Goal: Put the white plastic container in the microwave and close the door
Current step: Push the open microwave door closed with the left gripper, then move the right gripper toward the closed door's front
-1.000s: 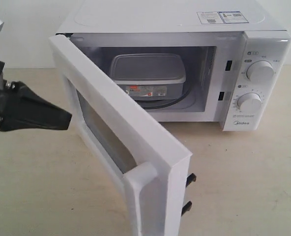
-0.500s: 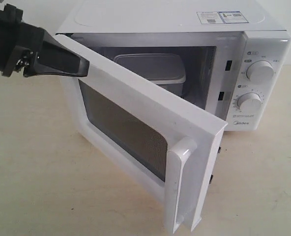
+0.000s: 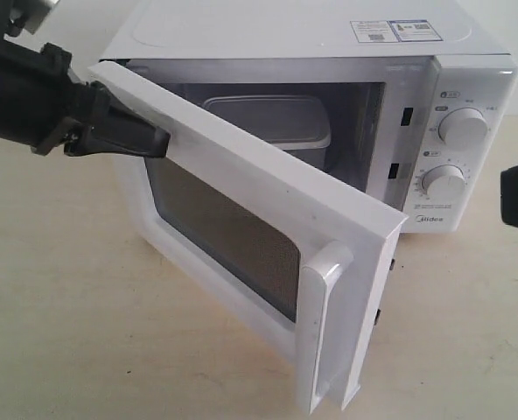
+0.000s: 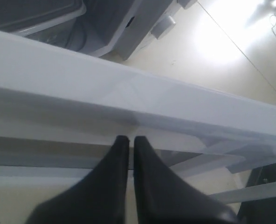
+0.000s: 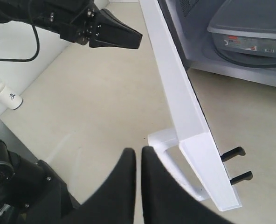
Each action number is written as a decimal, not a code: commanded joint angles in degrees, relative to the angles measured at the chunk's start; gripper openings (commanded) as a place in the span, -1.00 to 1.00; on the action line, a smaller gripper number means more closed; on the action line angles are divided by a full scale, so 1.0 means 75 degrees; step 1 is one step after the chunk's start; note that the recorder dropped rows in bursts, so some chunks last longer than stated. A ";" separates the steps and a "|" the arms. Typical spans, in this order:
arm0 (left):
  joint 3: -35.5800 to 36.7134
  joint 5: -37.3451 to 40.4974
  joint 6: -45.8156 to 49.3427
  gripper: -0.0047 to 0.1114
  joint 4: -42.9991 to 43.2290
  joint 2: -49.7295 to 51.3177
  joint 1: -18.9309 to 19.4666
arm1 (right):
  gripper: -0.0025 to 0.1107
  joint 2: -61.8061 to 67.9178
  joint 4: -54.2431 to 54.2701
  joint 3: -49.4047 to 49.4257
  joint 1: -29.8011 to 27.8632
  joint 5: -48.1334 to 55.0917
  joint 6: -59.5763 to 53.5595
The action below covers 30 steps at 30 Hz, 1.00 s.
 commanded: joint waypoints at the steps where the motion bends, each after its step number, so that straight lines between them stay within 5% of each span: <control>1: -0.0059 -0.0220 0.0712 -0.84 -0.0808 0.0332 -0.0037 | -0.96 -0.0021 -0.0007 0.0040 -0.0015 -0.0114 0.0026; 9: -0.0098 -0.0505 0.1556 -0.84 -0.1829 0.0822 -0.0037 | -0.96 -0.0021 -0.0784 0.0052 -0.0015 -0.0205 0.0722; 17: -0.0920 -0.0546 0.1017 -0.84 -0.1797 0.1111 -0.0037 | -0.96 -0.0021 -0.1843 0.0609 -0.0015 -0.1100 0.2051; 25: -0.1121 0.0547 0.0382 -0.84 -0.0477 0.0672 -0.0019 | -0.96 0.0603 -0.2277 0.1758 -0.0015 -0.3696 0.2769; 30: -0.1121 0.0774 -0.1068 -0.84 0.0942 -0.0125 -0.0019 | -0.96 0.2184 -0.2751 0.1866 -0.0049 -0.5596 0.2886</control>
